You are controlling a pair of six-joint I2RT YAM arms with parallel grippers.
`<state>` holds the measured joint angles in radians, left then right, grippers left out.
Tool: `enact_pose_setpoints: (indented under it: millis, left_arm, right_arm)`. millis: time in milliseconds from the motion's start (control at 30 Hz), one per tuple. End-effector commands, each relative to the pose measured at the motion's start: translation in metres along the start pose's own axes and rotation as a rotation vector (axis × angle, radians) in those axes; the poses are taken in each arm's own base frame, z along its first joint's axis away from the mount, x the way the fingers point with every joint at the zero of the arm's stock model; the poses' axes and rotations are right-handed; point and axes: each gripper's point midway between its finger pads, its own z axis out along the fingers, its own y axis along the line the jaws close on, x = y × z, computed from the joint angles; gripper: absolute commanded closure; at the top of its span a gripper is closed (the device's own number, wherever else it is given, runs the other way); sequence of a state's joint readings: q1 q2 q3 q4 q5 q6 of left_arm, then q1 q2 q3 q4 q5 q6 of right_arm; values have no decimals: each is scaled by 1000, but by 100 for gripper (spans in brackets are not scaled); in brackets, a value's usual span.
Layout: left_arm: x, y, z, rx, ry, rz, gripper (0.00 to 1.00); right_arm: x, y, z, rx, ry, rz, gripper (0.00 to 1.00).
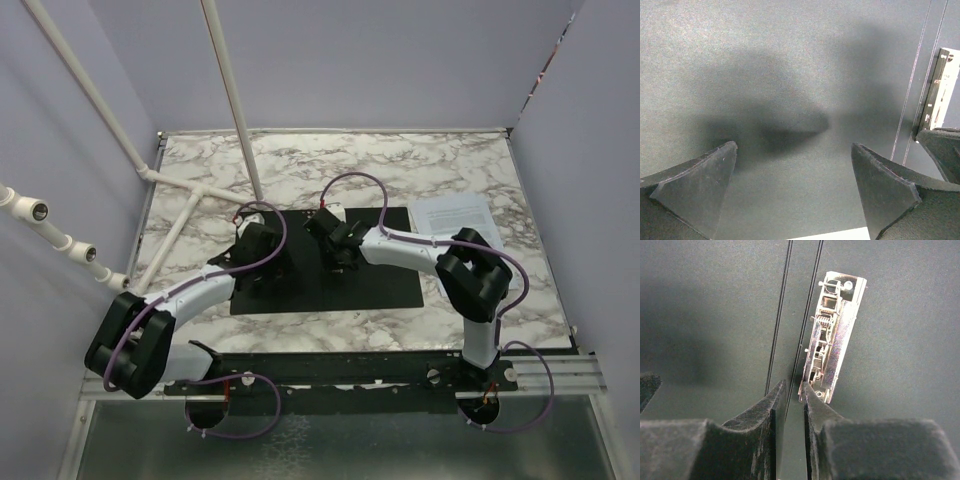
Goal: Put the files into the folder
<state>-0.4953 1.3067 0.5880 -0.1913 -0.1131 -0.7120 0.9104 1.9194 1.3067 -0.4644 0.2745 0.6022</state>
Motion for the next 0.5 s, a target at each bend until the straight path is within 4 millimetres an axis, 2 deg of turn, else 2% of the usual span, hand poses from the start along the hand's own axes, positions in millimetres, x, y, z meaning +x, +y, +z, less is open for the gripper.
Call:
enact_pose_setpoints:
  millis: [0,233,467]
  left_arm:
    - [53,31,-3,-81,158,-14,1]
    - [56,24,-9,-54,163,-26,1]
    - [55,16,-15,-30,155,-37,1]
  right_arm:
    - [19,-14,10,79,41,-28,78]
    - [38,-33,12,153,72,-63,81]
    - [42,-38,10,190,64,-83,84]
